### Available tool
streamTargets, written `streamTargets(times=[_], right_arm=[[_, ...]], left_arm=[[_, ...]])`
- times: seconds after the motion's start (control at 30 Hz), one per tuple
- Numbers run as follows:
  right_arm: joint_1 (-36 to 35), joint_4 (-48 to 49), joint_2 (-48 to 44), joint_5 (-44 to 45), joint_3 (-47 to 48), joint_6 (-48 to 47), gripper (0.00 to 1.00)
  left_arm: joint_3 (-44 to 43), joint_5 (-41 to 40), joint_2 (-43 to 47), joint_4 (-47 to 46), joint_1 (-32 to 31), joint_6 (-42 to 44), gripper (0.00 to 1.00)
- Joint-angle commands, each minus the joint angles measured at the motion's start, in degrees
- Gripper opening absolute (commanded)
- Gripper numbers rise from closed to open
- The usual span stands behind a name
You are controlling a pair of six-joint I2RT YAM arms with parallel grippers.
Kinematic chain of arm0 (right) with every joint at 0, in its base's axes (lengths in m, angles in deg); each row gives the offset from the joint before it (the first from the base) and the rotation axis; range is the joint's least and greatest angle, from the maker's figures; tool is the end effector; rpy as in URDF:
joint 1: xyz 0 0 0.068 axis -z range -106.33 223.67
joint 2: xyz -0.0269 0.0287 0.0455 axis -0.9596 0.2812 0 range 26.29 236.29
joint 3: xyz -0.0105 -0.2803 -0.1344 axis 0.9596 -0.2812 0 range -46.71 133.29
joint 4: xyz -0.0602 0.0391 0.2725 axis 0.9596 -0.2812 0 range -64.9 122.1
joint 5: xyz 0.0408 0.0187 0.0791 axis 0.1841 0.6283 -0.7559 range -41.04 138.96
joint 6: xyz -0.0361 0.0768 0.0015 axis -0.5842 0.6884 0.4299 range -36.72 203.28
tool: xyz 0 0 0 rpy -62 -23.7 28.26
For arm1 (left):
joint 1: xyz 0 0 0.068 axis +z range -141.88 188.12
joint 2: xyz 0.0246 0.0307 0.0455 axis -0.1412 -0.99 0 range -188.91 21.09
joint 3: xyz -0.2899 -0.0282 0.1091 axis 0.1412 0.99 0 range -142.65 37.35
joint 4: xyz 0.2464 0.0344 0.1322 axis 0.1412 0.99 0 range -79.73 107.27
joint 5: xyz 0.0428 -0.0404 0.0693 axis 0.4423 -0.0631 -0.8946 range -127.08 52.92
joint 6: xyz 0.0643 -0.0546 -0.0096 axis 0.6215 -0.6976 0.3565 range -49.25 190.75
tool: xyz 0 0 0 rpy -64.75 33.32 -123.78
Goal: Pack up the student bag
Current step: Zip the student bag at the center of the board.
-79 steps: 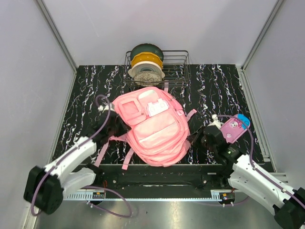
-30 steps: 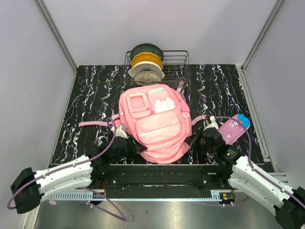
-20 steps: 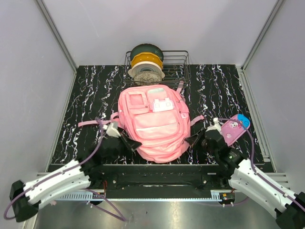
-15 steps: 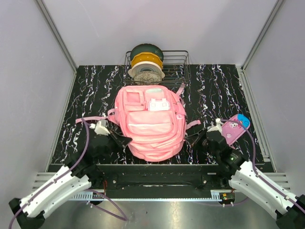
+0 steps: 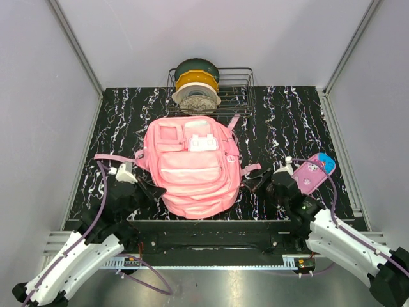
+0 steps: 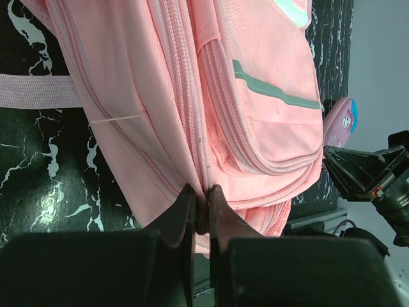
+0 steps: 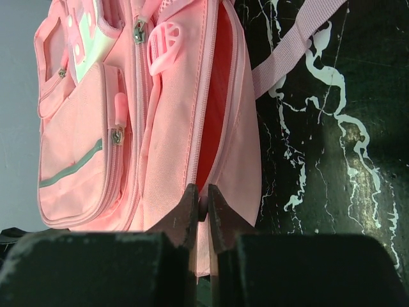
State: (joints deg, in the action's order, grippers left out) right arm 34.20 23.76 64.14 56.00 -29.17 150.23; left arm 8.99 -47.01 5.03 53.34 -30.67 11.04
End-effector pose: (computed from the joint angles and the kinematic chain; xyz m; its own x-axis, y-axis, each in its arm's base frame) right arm 0.1457 0.1081 0.1924 -0.6489 0.6487 -0.3977 0.1262 0.6072 0.7845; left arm 0.0882 -0.0545 0.2373 -0.6341 -0.5815 -0.5096 -0.0913 0.7108 -0.6975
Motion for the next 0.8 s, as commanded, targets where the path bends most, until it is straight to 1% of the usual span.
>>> streamTargets(times=[0.0, 0.1, 0.17, 0.27, 0.43, 0.5, 0.6, 0.63, 0.77], right_arm=[[0.7, 3.06, 2.31, 10.7, 3.38, -4.38, 0.0], [0.79, 5.08, 3.55, 12.2, 3.12, -5.43, 0.0], [1.23, 9.63, 4.43, 11.67, 2.41, -6.23, 0.0], [1.84, 9.75, 7.93, 11.06, 4.95, -6.14, 0.0], [3.69, 8.69, 16.11, 10.44, 9.35, 2.02, 0.0], [6.66, 8.78, 19.35, 7.56, 10.49, 3.7, 0.0], [9.31, 10.18, 22.96, 3.07, 12.33, 5.28, 0.0], [11.06, 10.45, 23.84, 2.28, 12.86, 5.64, 0.0], [14.41, 12.64, 28.85, -3.08, 15.68, 5.55, 0.0]], left_arm=[[-3.9, -2.64, 1.9, 0.08, 1.34, 3.72, 0.0], [-3.99, -1.67, 2.34, -0.61, 1.34, 4.5, 0.0], [-4.33, 0.09, 1.91, -0.44, 1.26, 4.25, 0.0], [-4.25, 1.41, 2.17, -0.88, 1.34, 5.03, 0.0], [-2.84, 3.69, 2.87, -1.93, 1.43, 5.12, 0.0], [-1.97, 3.78, 4.0, -1.85, 1.43, 4.51, 0.0], [-0.91, 3.96, 5.85, -0.97, 1.34, 3.63, 0.0], [-0.73, 3.78, 6.47, -0.53, 1.34, 3.28, 0.0], [0.23, 4.22, 8.32, 0.26, 1.43, 2.92, 0.0]])
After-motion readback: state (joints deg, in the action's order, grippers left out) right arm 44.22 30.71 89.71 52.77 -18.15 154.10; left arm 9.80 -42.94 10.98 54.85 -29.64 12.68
